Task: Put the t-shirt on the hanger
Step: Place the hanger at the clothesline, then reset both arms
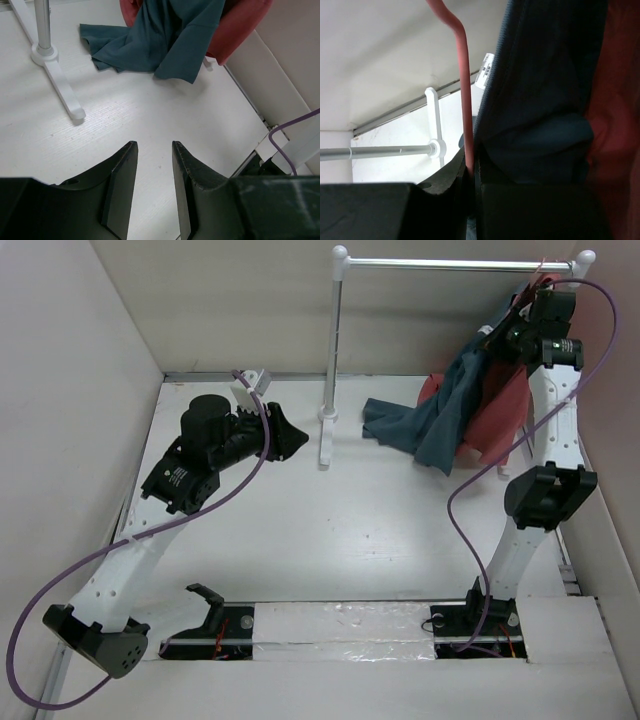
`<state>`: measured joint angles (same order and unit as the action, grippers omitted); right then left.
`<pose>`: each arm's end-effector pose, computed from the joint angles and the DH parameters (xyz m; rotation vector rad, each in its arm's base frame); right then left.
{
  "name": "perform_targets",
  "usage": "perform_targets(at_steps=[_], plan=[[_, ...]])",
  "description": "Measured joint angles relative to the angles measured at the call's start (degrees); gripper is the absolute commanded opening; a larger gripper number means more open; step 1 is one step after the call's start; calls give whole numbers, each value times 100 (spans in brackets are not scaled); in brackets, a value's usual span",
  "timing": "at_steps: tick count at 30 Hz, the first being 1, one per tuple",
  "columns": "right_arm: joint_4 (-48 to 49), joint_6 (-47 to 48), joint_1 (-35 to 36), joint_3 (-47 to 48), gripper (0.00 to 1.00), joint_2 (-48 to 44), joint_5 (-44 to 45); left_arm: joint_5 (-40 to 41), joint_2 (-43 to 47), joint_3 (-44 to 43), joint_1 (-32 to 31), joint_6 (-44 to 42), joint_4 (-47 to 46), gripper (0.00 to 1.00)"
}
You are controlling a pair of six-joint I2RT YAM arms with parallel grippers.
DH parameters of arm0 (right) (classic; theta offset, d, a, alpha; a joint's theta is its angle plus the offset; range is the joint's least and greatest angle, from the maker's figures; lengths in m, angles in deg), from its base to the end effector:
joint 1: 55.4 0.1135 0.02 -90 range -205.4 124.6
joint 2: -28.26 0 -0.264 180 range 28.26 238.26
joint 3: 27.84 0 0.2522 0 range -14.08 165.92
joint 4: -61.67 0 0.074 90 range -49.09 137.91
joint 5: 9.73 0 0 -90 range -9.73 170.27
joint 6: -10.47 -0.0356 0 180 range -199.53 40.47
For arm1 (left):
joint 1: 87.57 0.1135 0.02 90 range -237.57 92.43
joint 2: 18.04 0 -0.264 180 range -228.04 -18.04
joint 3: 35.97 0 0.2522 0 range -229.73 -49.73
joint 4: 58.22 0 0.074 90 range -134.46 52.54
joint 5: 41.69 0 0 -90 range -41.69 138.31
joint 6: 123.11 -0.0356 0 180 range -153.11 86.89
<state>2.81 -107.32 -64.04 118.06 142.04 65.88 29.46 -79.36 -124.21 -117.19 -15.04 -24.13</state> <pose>0.4333 -0.0569 0.4404 0.4887 1.9943 0.4646 0.1899 -0.1212 0.4459 0.4318 1.7185 -0.8914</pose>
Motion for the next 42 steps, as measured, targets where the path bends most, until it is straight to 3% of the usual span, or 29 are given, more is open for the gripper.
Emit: perform_targets(at_steps=[5,7,8,10,12,19,23,27,31,37,42], plan=[[103,48,-24,-407,0,-295,2,-48,-55,0,0,46,-90,31],[105,52,-46,-566,7,-446,2,-63,-103,0,0,52,-109,32],[103,52,-66,-616,30,-514,0,-66,-131,0,0,63,-120,34],[114,42,-94,-656,57,-632,-2,-61,-190,0,0,90,-127,42],[219,28,-114,-658,99,-776,0,-46,-243,0,0,136,-129,48],[671,33,-111,-844,100,-1873,114,116,-540,-289,0,260,-131,72],[1379,-11,129,-1941,100,-3257,302,197,-658,-481,0,437,-260,74],[2450,-173,957,-3952,100,-5058,271,463,-673,-555,20,680,-472,76],[2962,-343,1773,-5477,100,-6286,76,905,-595,-555,116,883,-632,78],[2706,-356,2465,-6752,100,-6999,17,1781,-96,-339,162,1113,-761,78],[2249,-358,2638,-7237,100,-7257,2,1945,297,181,201,1423,-1054,80]])
